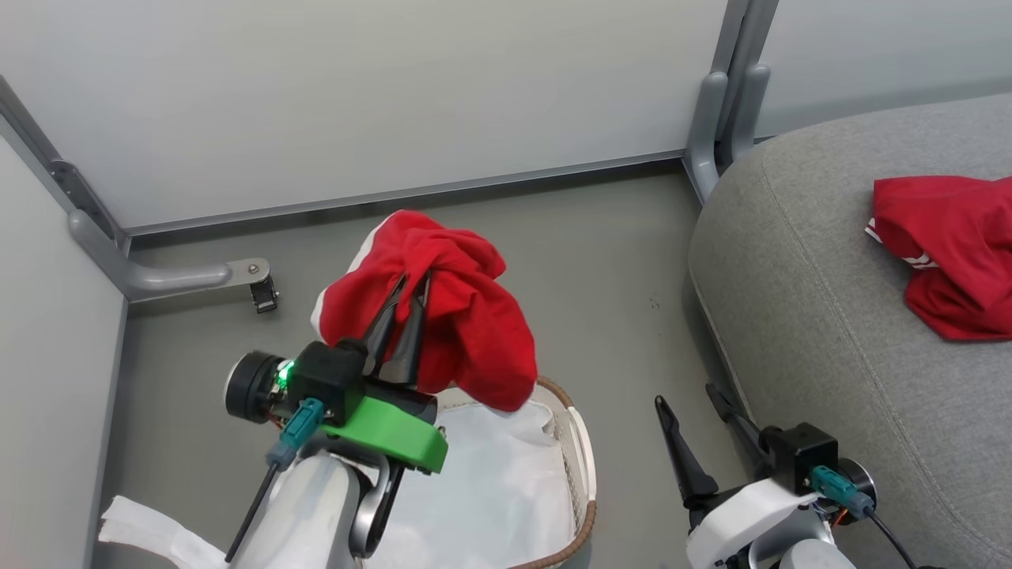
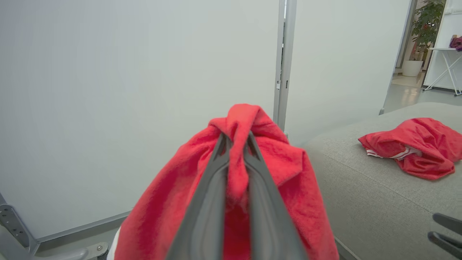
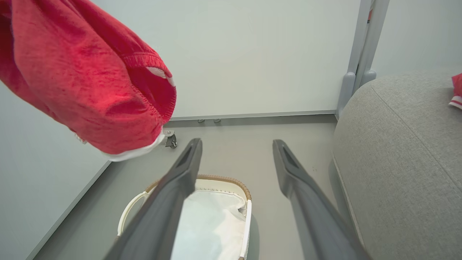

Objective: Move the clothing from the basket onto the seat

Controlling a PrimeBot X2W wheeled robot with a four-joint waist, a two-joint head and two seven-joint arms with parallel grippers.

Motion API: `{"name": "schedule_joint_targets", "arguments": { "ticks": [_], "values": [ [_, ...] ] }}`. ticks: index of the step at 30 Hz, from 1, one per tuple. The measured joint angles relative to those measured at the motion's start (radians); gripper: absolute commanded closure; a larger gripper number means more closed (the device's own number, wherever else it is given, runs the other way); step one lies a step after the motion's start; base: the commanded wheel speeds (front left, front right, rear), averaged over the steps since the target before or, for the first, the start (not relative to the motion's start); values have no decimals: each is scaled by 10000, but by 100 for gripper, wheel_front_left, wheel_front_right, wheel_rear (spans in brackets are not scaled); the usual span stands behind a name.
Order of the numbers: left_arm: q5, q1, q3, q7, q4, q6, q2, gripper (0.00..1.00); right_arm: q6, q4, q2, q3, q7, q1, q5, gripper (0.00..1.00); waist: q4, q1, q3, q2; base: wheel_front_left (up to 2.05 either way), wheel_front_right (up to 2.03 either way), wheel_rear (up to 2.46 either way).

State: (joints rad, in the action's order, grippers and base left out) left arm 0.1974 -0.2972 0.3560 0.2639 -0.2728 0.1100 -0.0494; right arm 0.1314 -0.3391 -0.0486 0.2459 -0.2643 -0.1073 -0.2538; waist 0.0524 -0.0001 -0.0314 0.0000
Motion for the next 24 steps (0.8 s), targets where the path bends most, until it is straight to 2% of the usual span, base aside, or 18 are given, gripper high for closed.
{"name": "schedule_joint_targets", "arguments": {
  "ticks": [8, 16, 20, 24],
  "values": [
    [48, -153, 435, 0, 520, 12, 4, 100, 0, 334, -2, 976, 0, -344, 0, 0, -12, 0, -170, 0, 0, 0, 0],
    [265, -152, 757, 0, 305, -17, 6, 100, -2, 957, -4, 2955, 0, -1967, -474, 0, -96, 0, -374, 0, 0, 0, 0],
    [389, -164, 1034, 0, 238, -42, 4, 100, -2, 750, 8, 3724, 0, -2912, -458, 0, -233, 0, -441, 0, 0, 0, 0],
    [606, -255, 1450, 0, 159, -48, 4, 100, -2, -65, -2, 3789, 0, -3514, -531, 0, -463, 0, -474, 0, 0, 0, 0]
  ]
}}
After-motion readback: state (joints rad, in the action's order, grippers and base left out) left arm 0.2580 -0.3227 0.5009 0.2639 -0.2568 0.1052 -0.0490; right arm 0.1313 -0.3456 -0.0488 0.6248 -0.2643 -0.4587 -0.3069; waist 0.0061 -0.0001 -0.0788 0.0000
